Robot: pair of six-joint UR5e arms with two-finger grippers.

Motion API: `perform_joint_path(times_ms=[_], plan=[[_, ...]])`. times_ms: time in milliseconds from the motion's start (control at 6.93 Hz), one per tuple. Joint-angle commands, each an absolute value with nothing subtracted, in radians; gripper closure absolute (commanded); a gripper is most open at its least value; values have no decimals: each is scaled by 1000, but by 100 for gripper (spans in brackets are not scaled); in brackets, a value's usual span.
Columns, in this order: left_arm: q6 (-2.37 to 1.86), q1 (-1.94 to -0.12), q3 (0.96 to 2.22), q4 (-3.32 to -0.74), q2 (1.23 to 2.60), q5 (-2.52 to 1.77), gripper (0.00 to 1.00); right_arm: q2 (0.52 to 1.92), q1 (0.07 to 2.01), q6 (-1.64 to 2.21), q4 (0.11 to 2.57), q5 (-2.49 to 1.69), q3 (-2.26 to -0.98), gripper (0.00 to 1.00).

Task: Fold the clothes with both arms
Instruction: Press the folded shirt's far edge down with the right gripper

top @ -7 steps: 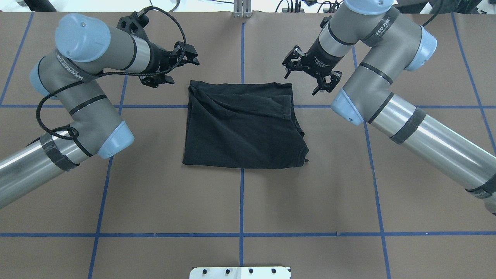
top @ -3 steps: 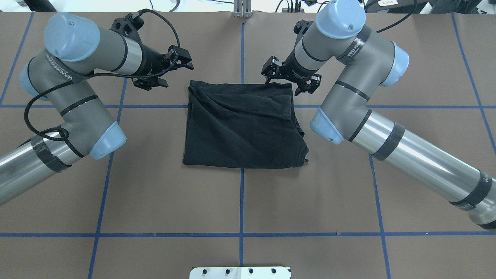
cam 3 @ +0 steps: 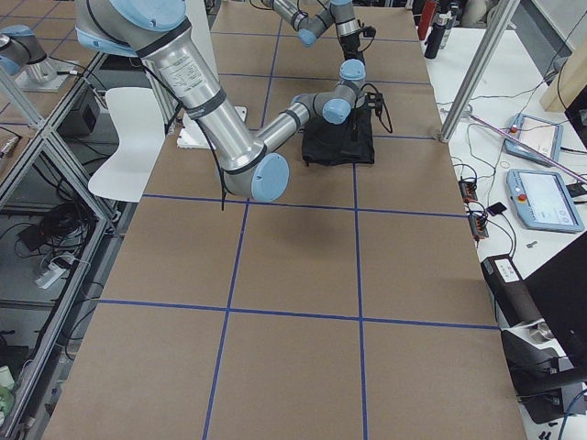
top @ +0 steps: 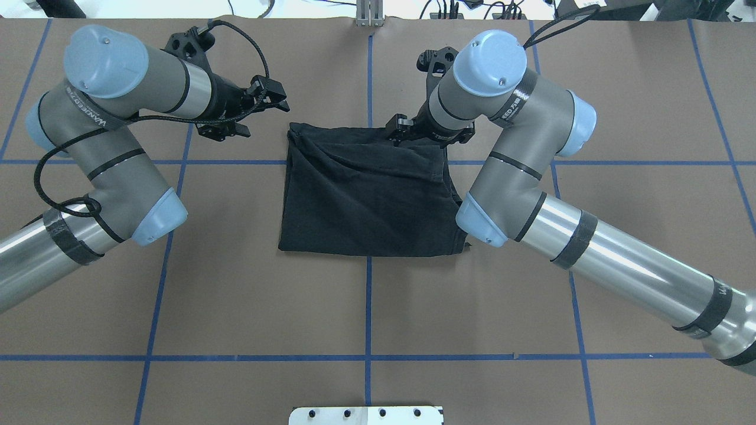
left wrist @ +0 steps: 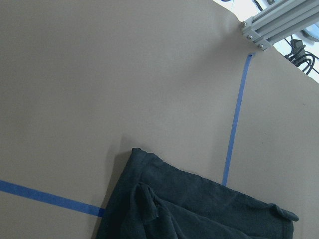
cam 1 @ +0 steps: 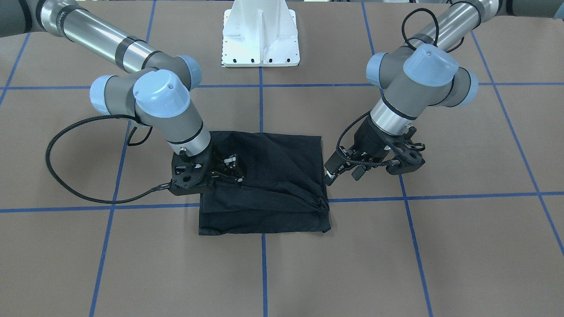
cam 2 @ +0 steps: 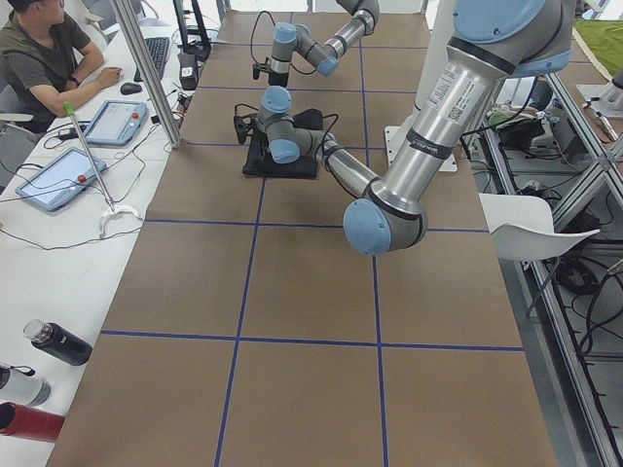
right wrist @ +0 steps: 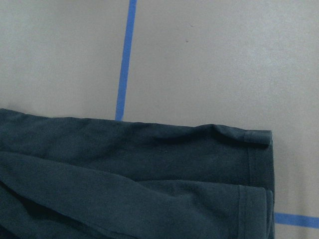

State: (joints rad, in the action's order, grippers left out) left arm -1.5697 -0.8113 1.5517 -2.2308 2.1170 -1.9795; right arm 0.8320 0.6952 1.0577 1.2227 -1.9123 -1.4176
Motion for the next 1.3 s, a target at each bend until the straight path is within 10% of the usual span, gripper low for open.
perform_joint_path(times_ms=[0,433,577,721,1154], plan=[[-1569,-810,1552,-2235,2115,-1979,1,825,674,1028,1224,-1893,-1411,2],[-1513,-811,1554,-2233,2118,-1979,1,839,615,995,1232,-1856,-1411,12],[-1511,-813,1552,-2233,2117,-1979,1,835,614,1030,1226,-1859,-1416,85],[-1511,-813,1552,-2233,2117,-1979,1,828,609,1025,1226,-1853,-1413,100],[-1511,-813,1552,-2232,2117,-1979,1,824,603,1017,1227,-1842,-1372,100]])
